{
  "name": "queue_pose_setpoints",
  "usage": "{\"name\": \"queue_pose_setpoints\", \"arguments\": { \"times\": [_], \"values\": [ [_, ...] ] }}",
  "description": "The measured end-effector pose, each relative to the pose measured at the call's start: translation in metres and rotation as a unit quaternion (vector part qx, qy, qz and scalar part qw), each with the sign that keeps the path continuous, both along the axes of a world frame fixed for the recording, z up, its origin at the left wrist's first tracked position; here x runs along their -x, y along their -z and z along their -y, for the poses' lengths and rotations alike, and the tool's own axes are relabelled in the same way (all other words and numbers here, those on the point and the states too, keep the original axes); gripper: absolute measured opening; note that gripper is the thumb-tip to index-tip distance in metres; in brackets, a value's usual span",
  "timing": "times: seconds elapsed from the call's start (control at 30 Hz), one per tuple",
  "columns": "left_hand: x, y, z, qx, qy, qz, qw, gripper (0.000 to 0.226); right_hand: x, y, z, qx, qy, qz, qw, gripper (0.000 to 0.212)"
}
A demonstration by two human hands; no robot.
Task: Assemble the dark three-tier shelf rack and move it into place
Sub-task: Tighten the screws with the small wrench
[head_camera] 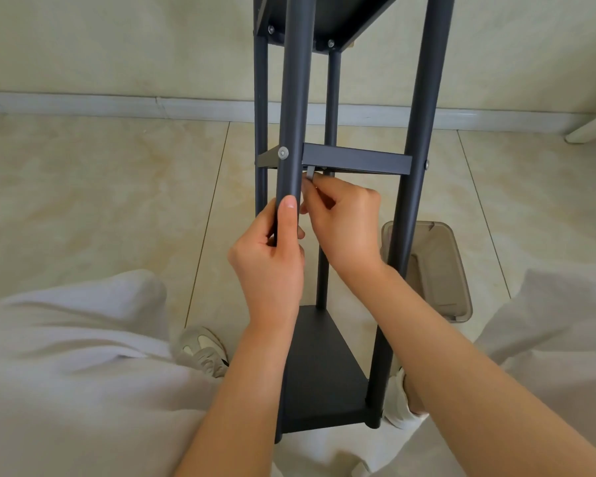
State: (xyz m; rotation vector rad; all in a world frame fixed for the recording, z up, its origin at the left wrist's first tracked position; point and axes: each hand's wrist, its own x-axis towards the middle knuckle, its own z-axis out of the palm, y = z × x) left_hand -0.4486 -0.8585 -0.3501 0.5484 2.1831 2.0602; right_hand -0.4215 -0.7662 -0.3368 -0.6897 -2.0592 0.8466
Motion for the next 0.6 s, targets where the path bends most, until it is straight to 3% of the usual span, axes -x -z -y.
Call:
{"name": "queue_pose_setpoints", "arguments": {
  "times": [0.23,0.4,0.6],
  "values": [
    [0.002,-0.002,0.001,-0.009,-0.003,0.003,1.000,0.042,0.016,0.015,0.001,-0.038,0.010,-0.048,0.998,0.032],
    [0.003,-0.002,0.003,-0.016,-0.007,0.001,1.000,0.045,0.018,0.015,0.000,-0.031,0.006,-0.027,0.999,0.033],
    [0.004,-0.004,0.002,-0.014,-0.004,0.008,1.000,0.042,0.011,0.009,0.004,0.125,-0.042,0.079,0.988,0.039]
  ]
}}
